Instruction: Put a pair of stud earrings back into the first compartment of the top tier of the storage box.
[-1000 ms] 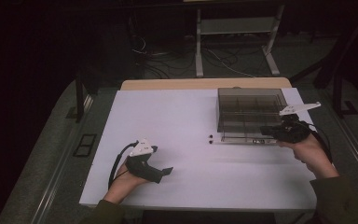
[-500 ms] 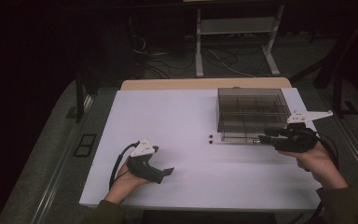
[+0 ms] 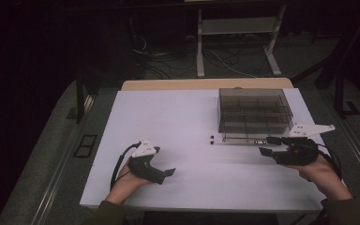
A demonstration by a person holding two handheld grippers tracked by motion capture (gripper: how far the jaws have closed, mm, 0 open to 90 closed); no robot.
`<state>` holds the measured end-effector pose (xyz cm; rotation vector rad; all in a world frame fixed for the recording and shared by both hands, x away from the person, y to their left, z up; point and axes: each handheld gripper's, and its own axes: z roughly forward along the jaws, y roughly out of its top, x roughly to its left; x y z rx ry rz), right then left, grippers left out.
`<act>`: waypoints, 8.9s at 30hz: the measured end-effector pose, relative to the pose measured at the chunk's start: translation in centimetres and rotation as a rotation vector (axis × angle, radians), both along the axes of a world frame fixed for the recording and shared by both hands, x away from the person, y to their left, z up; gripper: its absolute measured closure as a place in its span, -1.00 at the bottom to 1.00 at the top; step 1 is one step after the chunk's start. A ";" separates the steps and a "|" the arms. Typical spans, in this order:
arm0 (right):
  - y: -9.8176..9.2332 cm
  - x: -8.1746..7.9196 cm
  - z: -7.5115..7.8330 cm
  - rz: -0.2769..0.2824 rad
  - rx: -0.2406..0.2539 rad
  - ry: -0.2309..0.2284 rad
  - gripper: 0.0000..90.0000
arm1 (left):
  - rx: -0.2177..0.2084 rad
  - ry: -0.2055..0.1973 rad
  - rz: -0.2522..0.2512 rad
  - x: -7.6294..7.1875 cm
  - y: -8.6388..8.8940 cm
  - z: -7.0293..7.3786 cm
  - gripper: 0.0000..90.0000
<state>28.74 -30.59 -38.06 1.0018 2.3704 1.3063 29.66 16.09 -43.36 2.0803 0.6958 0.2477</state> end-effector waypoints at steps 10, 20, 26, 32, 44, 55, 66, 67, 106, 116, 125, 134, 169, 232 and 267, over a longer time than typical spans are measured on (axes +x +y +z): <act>0.6 -0.9 -1.5 0.037 -0.017 -0.006 -0.16 | 0.005 0.000 -0.008 0.0 -0.2 -0.1 -1.00; 1.2 -1.9 -3.9 0.008 -0.035 0.018 -0.37 | 0.012 0.001 -0.015 0.0 -0.2 0.0 -1.00; 1.4 -2.3 -4.8 -0.023 -0.021 0.027 -0.56 | 0.005 0.007 -0.021 0.0 -0.4 -0.1 -1.00; 1.8 -2.2 -5.5 -0.038 -0.007 0.036 -0.78 | 0.002 0.003 -0.026 0.0 -0.5 0.0 -1.00; 2.2 -2.2 -6.2 -0.027 -0.049 0.032 -0.78 | -0.009 0.016 -0.035 0.4 -1.1 -0.1 -1.00; 2.1 -2.2 -6.3 -0.029 -0.055 0.038 -0.78 | -0.022 0.007 -0.054 1.4 -2.6 0.4 -1.00; 1.7 -2.2 -6.2 -0.037 -0.046 0.033 -0.78 | -0.029 0.006 -0.072 2.7 -4.3 0.7 -1.00; 1.8 -2.2 -6.2 -0.039 -0.046 0.033 -0.78 | -0.029 0.004 -0.076 2.9 -4.5 0.7 -1.00; 2.0 -2.1 -6.4 -0.029 -0.054 0.040 -0.78 | -0.043 -0.022 -0.108 8.4 -10.3 1.8 -1.00; 1.9 -2.1 -6.4 -0.030 -0.053 0.038 -0.78 | -0.034 -0.024 -0.118 10.1 -11.7 1.7 -0.91; 1.9 -2.1 -6.4 -0.029 -0.054 0.040 -0.78 | -0.032 -0.018 -0.126 10.9 -12.7 0.8 -0.70; 1.9 -2.1 -6.4 -0.029 -0.055 0.042 -0.78 | -0.012 -0.017 -0.130 11.4 -13.4 -0.1 -0.37; 1.9 -2.1 -6.5 -0.026 -0.062 0.041 -0.78 | 0.060 0.044 -0.191 13.0 -14.8 -2.4 0.69; 1.6 -2.3 -6.4 -0.031 -0.080 0.031 -0.78 | 0.003 0.058 -0.197 12.0 -11.7 2.9 0.77; 1.7 -2.3 -6.5 -0.034 -0.085 0.031 -0.78 | -0.079 -0.006 -0.359 9.4 -16.0 7.2 0.77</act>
